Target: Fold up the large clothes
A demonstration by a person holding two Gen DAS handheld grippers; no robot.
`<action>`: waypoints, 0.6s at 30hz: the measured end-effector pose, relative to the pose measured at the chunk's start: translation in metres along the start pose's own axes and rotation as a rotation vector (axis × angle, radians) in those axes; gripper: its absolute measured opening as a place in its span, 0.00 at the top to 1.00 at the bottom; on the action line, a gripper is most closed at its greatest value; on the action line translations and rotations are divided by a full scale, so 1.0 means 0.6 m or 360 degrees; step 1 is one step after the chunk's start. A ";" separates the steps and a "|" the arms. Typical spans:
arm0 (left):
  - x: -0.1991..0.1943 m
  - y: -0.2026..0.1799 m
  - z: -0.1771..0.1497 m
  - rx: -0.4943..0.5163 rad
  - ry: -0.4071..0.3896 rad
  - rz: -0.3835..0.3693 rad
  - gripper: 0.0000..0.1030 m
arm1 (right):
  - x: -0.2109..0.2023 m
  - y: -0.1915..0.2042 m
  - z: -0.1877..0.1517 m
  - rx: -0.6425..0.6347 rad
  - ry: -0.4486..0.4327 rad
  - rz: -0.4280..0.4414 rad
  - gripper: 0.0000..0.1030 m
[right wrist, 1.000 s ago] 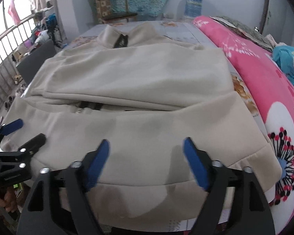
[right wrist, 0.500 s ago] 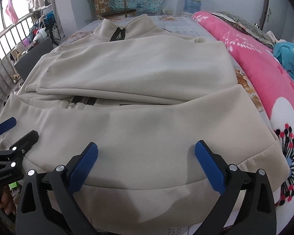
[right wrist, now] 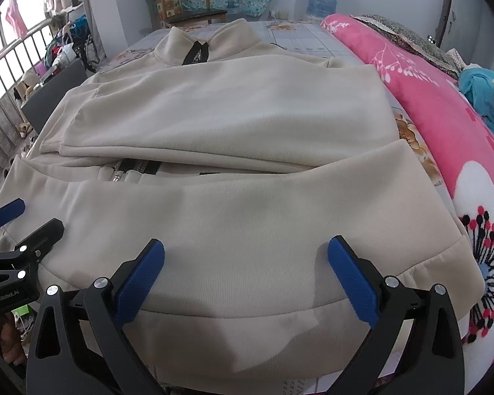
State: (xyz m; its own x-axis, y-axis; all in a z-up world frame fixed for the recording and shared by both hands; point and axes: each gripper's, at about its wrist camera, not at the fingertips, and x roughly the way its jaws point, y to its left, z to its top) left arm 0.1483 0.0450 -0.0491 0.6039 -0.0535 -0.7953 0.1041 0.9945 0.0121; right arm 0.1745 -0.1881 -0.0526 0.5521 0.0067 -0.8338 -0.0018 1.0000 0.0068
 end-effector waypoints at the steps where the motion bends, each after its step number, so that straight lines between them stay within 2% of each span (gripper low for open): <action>1: 0.000 0.000 0.000 -0.0003 0.0005 0.0002 0.08 | 0.000 0.000 0.000 0.0001 0.0002 -0.0001 0.06; 18: 0.001 0.000 0.003 -0.0018 0.0046 0.0008 0.08 | 0.001 -0.002 -0.001 0.0003 0.0007 -0.0005 0.06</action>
State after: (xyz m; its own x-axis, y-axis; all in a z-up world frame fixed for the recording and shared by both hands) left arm 0.1498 0.0451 -0.0484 0.5814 -0.0462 -0.8123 0.0922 0.9957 0.0094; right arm 0.1743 -0.1892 -0.0531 0.5484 0.0039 -0.8362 0.0015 1.0000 0.0056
